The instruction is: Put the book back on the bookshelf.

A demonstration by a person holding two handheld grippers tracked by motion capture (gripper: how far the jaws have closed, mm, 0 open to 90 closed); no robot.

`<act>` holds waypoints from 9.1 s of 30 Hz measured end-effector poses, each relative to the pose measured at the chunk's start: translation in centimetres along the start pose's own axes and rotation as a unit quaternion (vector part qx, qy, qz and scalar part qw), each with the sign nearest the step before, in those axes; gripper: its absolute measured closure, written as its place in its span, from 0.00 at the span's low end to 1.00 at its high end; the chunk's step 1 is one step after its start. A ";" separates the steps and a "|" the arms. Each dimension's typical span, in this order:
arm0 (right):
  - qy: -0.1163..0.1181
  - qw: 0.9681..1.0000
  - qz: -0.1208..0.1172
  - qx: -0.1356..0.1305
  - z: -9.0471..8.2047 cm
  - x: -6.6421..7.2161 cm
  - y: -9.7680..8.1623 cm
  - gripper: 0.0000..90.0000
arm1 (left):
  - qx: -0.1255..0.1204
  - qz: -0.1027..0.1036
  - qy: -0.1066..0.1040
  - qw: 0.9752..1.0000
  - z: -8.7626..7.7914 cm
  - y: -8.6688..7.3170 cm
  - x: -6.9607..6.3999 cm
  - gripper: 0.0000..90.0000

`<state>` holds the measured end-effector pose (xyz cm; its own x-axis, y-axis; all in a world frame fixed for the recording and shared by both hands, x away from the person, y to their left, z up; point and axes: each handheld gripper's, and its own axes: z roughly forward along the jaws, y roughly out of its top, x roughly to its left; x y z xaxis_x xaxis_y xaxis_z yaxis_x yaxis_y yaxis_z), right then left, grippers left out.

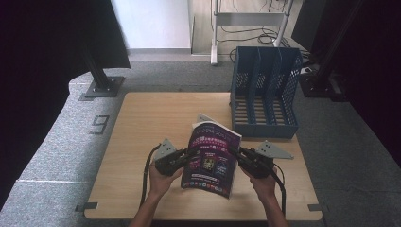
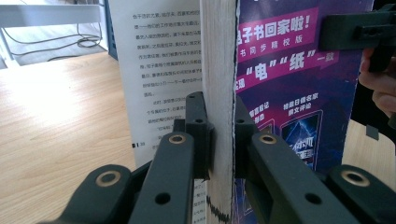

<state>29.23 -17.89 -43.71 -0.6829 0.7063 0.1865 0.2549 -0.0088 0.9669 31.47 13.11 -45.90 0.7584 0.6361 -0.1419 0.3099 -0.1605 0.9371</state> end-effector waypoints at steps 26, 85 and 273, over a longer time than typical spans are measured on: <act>-0.001 0.999 -0.041 -0.031 -0.8 0.9 0.4 0.90 | -0.031 0.017 0.014 0.999 -0.3 0.4 -0.6 0.93; 0.039 0.996 -0.085 0.013 1.0 1.7 -0.6 0.80 | -0.020 0.009 0.015 1.000 0.6 0.5 0.1 0.50; -0.087 0.989 -0.015 -0.120 -4.6 -2.4 5.8 0.91 | 0.042 -0.035 0.022 0.998 0.2 -1.4 1.9 0.45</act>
<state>29.21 -22.94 -37.73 -0.5546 0.8193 0.1453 0.0528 -0.1397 0.9888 32.61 14.37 -47.53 0.7083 0.6799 -0.1898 0.4089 -0.1761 0.8954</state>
